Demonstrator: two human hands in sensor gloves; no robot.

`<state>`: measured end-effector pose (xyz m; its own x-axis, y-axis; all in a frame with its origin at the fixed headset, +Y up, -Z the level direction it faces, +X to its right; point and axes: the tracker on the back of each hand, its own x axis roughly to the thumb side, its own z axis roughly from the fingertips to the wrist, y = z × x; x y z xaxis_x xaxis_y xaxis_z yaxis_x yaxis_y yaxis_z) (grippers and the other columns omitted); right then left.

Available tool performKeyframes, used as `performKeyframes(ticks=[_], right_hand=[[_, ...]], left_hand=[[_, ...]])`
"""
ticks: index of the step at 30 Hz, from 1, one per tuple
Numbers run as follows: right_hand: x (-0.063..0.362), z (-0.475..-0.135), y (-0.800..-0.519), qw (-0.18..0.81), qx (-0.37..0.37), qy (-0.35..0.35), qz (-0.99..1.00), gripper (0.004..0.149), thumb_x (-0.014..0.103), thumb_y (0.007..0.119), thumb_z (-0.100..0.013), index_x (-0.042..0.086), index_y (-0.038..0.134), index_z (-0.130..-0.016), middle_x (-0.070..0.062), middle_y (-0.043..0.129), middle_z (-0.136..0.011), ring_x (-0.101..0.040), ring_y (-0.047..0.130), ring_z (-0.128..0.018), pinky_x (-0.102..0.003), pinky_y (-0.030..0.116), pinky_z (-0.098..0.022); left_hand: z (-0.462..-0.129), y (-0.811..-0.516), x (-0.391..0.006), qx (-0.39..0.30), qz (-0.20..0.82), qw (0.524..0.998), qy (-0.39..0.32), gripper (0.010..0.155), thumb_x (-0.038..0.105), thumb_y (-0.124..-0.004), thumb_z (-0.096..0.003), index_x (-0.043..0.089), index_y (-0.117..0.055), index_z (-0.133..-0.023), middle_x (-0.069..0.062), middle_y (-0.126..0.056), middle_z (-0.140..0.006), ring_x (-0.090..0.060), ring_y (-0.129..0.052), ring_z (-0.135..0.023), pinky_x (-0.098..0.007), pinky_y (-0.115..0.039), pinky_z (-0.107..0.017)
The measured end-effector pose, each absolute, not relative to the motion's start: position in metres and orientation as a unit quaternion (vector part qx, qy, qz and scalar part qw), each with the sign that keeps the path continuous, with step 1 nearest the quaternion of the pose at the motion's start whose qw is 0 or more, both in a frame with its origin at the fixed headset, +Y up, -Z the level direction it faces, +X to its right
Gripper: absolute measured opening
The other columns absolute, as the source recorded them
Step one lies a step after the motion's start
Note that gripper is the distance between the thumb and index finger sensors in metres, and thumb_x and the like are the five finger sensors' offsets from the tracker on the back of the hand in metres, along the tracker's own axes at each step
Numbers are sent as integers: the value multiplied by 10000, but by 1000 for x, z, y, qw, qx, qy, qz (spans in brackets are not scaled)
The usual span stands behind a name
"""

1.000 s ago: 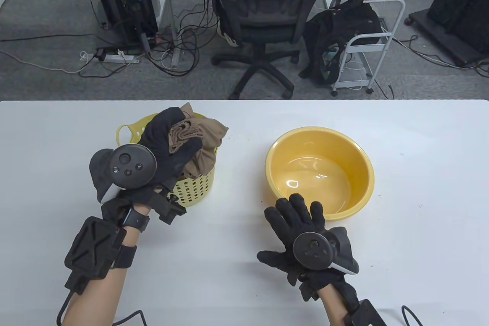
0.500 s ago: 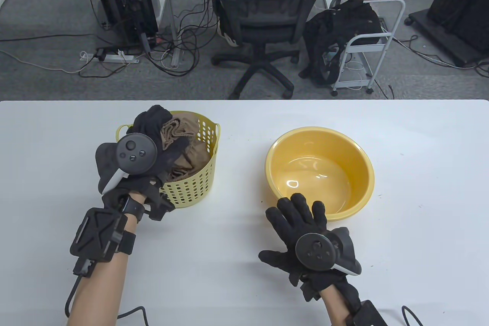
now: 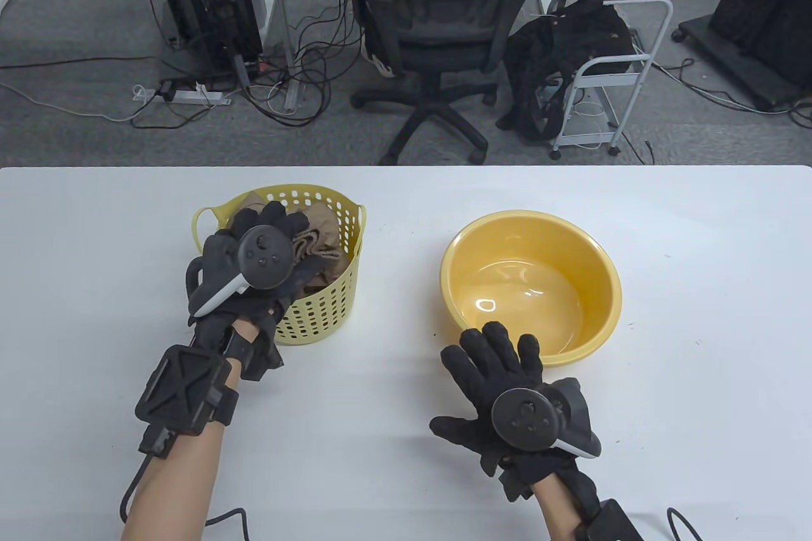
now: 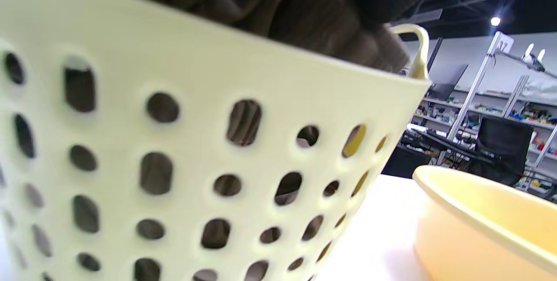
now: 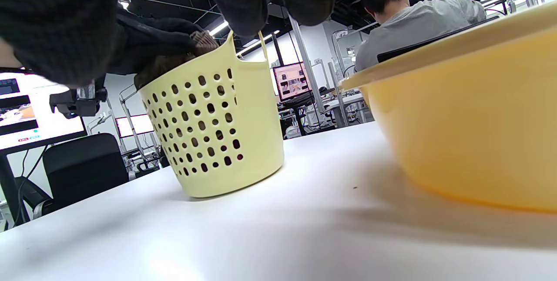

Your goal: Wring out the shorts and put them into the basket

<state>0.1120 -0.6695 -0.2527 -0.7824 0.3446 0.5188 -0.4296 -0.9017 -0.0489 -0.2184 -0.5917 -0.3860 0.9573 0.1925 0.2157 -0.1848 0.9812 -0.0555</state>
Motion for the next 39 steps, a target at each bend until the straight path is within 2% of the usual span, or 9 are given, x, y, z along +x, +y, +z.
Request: performKeyframes(ticks=[10,17,30,36,39], right_hand=[[112,-253,-670,210,259,-79,939,933,706,828,-403,125,567,-1084,-261,466,-1117,-550,369,-1030,-789,280,-644],[112,-253,-669,206,258,-81,940,931,707,826,-403,125,568,-1083,-262,471,-1115,-550,371,-1031,-789,282,-643],[111,-253,-670,198,257,-79,943,948,711,826,-400,126,544,-1092,-266,446,-1121,-553,356,-1030,-792,277,-640],[110,-252,-670,191,257,-78,944,972,716,827,-395,123,517,-1100,-284,412,-1121,-567,310,-1024,-799,249,-629],[110,-251,-670,188,256,-78,945,984,717,829,-393,120,506,-1104,-289,395,-1123,-573,296,-1021,-802,243,-625]], left_hand=[[-382,-599,-217,-41,90,987,-128,644,555,-684,-580,248,-510,-1118,-179,-349,-1254,-585,-288,-1111,-776,-242,-649],[-368,-598,-214,-31,64,986,-150,722,580,-695,-565,235,-431,-1142,-221,-289,-1255,-578,-241,-1119,-776,-245,-655],[-294,-586,-192,52,25,967,-250,757,598,-701,-557,235,-401,-1150,-257,-271,-1251,-606,-242,-1112,-780,-252,-660],[-261,-605,-180,96,40,955,-280,830,644,-742,-525,234,-397,-1159,-256,-256,-1256,-621,-257,-1114,-798,-290,-654],[-252,-620,-175,91,21,955,-282,900,682,-758,-504,220,-373,-1174,-261,-246,-1259,-648,-259,-1105,-814,-304,-639]])
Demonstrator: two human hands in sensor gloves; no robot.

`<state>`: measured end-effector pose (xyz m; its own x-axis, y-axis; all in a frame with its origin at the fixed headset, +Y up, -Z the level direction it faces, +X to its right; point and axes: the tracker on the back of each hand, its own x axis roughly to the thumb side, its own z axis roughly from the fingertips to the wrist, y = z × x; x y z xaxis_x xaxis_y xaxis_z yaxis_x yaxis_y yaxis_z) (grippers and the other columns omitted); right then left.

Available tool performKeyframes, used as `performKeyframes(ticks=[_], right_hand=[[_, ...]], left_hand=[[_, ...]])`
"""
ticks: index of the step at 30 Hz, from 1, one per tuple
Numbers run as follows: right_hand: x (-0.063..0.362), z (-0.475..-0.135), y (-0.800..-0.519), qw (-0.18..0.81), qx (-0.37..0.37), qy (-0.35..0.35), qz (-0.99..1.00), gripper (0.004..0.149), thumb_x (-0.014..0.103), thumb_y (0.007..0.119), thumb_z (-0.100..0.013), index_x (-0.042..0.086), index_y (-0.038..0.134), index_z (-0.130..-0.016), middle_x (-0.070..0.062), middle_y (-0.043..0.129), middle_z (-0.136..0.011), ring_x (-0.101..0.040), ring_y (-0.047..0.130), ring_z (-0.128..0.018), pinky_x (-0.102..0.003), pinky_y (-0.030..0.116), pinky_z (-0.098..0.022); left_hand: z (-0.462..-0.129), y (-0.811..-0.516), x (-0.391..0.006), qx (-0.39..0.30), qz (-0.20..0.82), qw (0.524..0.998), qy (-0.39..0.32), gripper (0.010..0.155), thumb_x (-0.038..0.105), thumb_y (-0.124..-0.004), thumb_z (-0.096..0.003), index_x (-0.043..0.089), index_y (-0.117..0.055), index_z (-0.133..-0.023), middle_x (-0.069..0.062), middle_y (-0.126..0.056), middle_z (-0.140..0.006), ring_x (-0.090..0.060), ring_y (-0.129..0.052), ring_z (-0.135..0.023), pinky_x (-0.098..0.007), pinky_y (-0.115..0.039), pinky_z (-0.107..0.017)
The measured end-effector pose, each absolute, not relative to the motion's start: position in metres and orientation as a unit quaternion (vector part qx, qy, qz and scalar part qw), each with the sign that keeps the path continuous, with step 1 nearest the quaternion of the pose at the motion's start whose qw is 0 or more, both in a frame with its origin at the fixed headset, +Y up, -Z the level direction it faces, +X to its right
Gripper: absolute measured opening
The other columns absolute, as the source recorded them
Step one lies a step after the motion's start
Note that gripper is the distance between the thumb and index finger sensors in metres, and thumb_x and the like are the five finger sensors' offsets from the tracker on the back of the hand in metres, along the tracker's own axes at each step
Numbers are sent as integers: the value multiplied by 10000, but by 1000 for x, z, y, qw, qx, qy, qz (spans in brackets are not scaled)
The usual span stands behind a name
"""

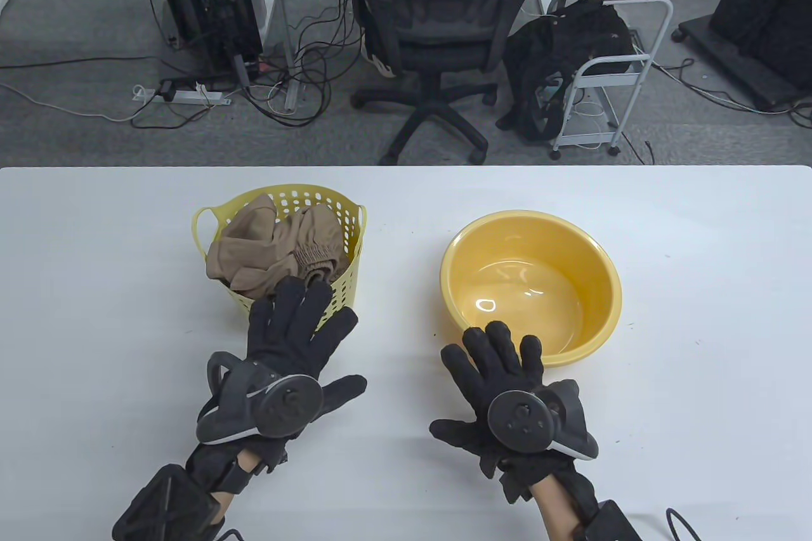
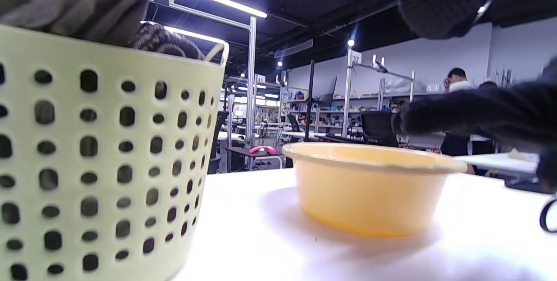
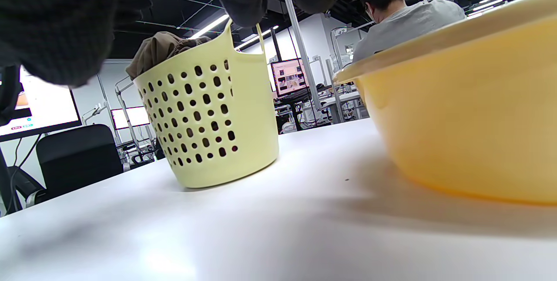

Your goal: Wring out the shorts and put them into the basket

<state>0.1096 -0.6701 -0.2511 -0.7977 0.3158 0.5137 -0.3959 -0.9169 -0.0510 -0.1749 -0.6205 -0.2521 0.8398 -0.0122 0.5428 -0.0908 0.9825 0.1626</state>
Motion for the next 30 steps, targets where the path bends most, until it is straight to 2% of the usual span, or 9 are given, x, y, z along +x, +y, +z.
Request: performKeyframes(ticks=[7,16,30], right_hand=[[109,-250,-670,184,254,-76,947,1005,725,829,-384,117,488,-1109,-300,375,-1120,-581,263,-1013,-803,227,-618],[110,-250,-672,184,251,-65,948,1013,725,829,-383,114,478,-1110,-305,361,-1120,-586,248,-1008,-802,221,-616],[110,-250,-672,181,250,-66,949,1010,724,828,-382,115,481,-1109,-304,368,-1117,-586,250,-1007,-800,223,-617]], left_hand=[[-249,-651,-166,78,-14,958,-276,942,761,-683,-492,257,-306,-1193,-262,-203,-1267,-648,-212,-1106,-868,-303,-596],[-254,-682,-164,38,-5,960,-278,933,764,-662,-495,255,-314,-1195,-265,-200,-1270,-647,-192,-1107,-840,-270,-624],[-260,-690,-173,23,12,964,-266,918,746,-667,-499,247,-328,-1192,-274,-232,-1269,-650,-227,-1110,-833,-286,-633]])
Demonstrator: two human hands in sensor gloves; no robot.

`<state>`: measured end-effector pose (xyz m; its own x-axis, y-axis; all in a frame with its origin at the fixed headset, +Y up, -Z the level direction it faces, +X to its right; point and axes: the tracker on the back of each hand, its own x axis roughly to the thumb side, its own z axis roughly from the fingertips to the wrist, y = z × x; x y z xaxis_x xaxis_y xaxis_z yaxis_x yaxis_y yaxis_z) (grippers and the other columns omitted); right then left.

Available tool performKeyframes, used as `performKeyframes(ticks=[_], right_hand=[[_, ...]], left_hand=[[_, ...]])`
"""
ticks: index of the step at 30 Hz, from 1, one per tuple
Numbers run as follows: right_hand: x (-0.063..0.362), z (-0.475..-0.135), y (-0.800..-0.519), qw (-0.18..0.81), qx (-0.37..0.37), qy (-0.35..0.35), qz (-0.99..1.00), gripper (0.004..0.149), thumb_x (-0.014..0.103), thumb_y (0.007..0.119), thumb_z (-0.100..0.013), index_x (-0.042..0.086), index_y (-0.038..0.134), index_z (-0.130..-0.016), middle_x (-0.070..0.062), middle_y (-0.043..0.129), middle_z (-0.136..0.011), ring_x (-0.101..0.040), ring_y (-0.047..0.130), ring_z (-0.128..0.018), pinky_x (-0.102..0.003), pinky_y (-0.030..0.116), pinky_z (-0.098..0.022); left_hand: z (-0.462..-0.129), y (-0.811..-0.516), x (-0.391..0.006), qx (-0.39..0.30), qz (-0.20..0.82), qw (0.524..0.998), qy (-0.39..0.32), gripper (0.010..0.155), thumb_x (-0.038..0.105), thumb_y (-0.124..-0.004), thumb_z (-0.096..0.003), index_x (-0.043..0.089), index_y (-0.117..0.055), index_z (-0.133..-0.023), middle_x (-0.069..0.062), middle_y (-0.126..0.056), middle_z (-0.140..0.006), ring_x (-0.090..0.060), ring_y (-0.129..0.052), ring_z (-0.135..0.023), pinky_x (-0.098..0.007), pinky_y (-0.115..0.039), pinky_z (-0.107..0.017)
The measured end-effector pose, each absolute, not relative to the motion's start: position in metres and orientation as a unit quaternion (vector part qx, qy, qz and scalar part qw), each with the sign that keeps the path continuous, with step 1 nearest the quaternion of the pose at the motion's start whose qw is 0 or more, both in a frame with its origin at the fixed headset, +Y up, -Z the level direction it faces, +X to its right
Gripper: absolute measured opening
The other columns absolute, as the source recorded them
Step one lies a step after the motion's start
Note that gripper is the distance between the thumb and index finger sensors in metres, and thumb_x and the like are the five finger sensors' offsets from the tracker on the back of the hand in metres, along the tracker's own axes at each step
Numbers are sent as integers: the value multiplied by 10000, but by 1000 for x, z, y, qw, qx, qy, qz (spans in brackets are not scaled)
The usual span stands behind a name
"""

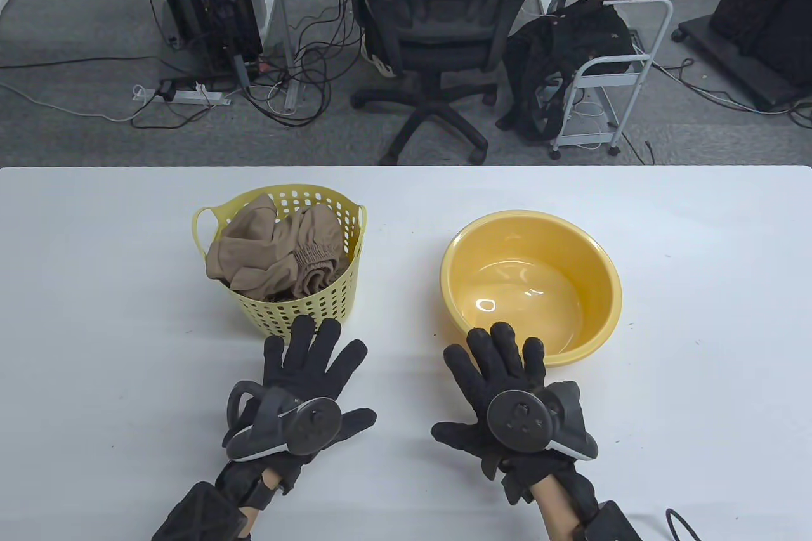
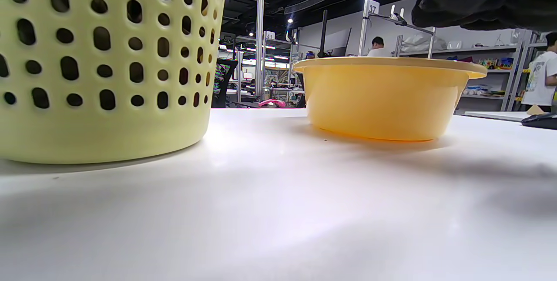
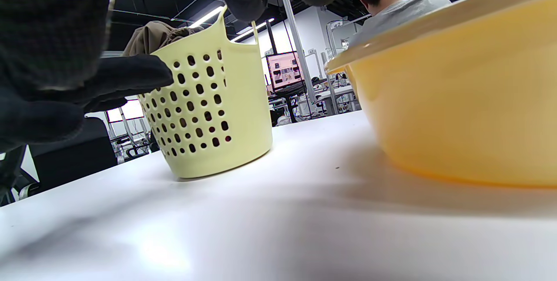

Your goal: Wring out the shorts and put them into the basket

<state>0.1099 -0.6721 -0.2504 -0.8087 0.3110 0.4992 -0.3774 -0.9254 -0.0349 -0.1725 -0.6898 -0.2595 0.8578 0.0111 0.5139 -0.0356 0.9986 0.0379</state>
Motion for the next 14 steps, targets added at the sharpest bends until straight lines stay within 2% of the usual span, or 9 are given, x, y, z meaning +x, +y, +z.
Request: performKeyframes(ticks=[14], right_hand=[[107,-249,-673,176,259,-66,947,1008,723,828,-384,114,484,-1109,-304,366,-1119,-586,255,-1007,-802,225,-617]], left_hand=[[-258,-692,-173,25,16,961,-276,910,744,-669,-498,250,-344,-1189,-266,-252,-1270,-651,-237,-1110,-831,-294,-636]])
